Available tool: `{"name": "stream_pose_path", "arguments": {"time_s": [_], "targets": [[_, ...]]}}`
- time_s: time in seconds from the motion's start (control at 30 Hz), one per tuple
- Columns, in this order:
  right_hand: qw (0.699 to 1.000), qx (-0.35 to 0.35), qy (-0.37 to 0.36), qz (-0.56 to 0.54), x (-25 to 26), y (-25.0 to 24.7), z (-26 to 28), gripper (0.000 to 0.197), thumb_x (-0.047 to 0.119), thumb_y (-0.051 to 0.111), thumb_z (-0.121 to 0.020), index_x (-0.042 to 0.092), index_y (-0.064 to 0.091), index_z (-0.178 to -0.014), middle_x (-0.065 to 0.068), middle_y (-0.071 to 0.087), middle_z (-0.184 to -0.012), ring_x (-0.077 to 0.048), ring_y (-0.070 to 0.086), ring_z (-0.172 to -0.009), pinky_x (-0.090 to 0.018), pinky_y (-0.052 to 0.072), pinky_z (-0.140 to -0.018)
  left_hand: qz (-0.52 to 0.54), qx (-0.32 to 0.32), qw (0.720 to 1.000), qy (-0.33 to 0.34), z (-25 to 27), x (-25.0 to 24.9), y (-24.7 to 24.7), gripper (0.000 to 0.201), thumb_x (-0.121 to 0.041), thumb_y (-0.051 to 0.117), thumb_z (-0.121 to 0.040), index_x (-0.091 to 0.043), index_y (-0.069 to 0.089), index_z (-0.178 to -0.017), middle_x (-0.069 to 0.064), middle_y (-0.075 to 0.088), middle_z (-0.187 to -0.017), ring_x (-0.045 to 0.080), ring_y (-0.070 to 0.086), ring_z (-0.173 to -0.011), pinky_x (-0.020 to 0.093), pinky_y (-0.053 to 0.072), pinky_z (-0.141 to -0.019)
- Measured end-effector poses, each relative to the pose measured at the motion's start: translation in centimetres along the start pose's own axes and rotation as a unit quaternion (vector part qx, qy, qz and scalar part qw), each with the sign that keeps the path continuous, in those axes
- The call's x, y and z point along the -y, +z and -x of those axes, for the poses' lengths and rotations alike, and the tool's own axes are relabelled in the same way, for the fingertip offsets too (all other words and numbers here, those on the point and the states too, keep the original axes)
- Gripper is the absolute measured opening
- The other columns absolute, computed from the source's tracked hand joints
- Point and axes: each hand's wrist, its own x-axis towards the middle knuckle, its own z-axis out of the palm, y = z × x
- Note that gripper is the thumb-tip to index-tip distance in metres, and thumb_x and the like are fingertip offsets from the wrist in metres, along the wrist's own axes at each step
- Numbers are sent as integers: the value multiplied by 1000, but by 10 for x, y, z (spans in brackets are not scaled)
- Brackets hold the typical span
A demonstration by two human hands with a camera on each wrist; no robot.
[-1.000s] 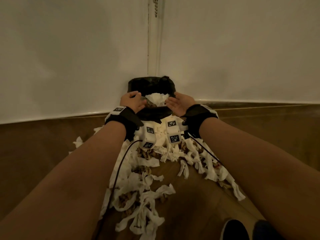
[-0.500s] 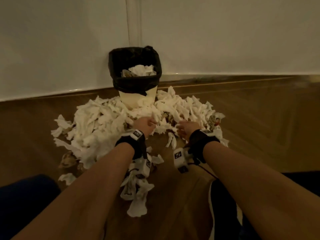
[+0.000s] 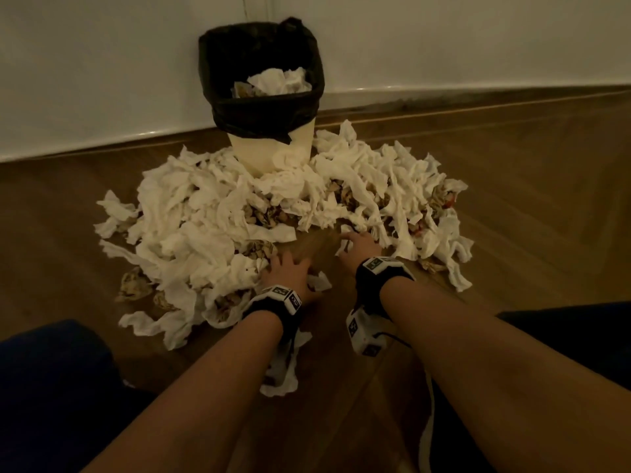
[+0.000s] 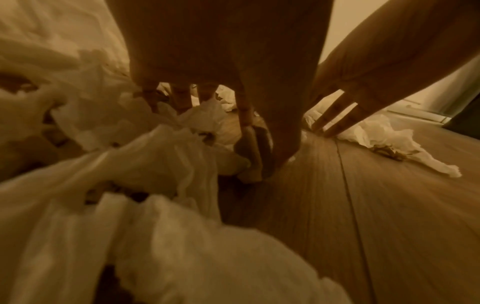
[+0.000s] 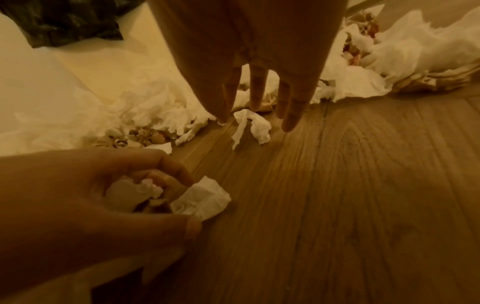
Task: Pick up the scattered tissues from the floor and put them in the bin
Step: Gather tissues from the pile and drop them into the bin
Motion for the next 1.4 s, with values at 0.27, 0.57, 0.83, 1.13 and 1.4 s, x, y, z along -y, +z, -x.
{"name": "stream_pose_path", "arguments": {"time_s": [0.27, 0.57, 0.83, 1.13, 1.4], "targets": [[999, 34, -17, 35, 4, 9, -8, 51, 25, 52, -91, 34, 37, -140, -7, 16, -154, -40, 21, -138, -45, 25, -111, 6, -15, 1000, -27, 9, -7, -6, 52, -59, 51, -85, -22, 52, -122, 12, 29, -139, 35, 22, -133, 50, 31, -105], [982, 89, -51, 160, 9, 18, -3, 38, 12, 37, -99, 4, 44, -136, -19, 46, -134, -32, 46, -121, -37, 42, -97, 139, 11, 990, -29, 3, 4, -18, 21, -19, 58, -91, -7, 70, -103, 13, 63, -115, 27, 59, -103, 32, 48, -87], [992, 117, 36, 16, 8, 9, -1, 42, 31, 40, -100, 2, 54, -127, -18, 53, -132, -32, 52, -119, -34, 42, -95, 396, -107, 910, -63, 1, 15, -17, 23, -14, 68, -84, -15, 66, -107, 3, 61, -121, 16, 55, -107, 19, 41, -76], [935, 97, 137, -312, -7, 14, 9, 26, 28, 50, -94, 5, 62, -95, -13, 59, -87, -26, 54, -76, -36, 45, -73, 619, -144, 770, -54, -6, 18, -41, 42, 3, 67, -80, -11, 63, -119, 10, 57, -126, 16, 53, -107, 28, 48, -87], [869, 109, 114, -469, -11, -11, 20, 25, 11, 58, -90, 6, 64, -114, -1, 64, -79, -10, 51, -62, -18, 47, -54, 783, -79, 616, -45, 3, 28, -69, 53, 9, 53, -89, -10, 43, -137, 17, 46, -138, 31, 47, -125, 32, 43, -93]]}}
